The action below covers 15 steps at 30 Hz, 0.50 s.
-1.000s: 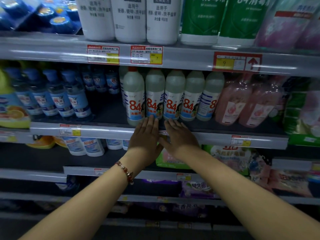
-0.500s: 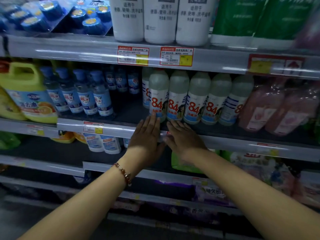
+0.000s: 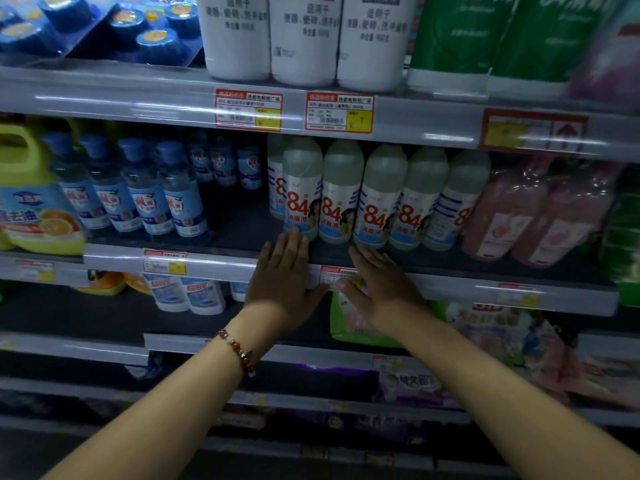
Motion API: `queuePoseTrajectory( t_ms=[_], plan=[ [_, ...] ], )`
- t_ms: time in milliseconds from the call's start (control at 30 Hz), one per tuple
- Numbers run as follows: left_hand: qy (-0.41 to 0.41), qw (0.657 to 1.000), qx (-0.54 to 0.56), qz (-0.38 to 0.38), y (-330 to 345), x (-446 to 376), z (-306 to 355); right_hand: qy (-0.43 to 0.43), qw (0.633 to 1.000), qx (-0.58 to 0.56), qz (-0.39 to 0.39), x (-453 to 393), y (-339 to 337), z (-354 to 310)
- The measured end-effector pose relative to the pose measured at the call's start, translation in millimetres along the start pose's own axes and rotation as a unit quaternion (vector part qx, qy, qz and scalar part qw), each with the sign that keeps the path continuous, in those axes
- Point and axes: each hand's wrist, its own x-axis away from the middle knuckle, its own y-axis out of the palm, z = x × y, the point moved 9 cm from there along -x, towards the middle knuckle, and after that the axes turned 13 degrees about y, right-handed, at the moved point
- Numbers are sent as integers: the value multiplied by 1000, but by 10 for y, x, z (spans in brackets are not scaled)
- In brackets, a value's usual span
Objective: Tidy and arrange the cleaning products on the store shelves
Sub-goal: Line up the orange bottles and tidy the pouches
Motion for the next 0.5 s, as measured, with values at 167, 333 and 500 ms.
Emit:
queuePoseTrajectory(
  t_ms=[167, 333, 500],
  plan=[
    [2, 1000, 6, 14, 3, -69, -38, 38, 999, -11, 11, -3, -128, 287],
    [25, 1000, -4, 17, -3, -60, 99, 69, 997, -10, 19, -36, -195, 544],
    [162, 987, 2, 16, 40, -179, 753, 56, 998, -19, 26, -91, -211, 601]
  ],
)
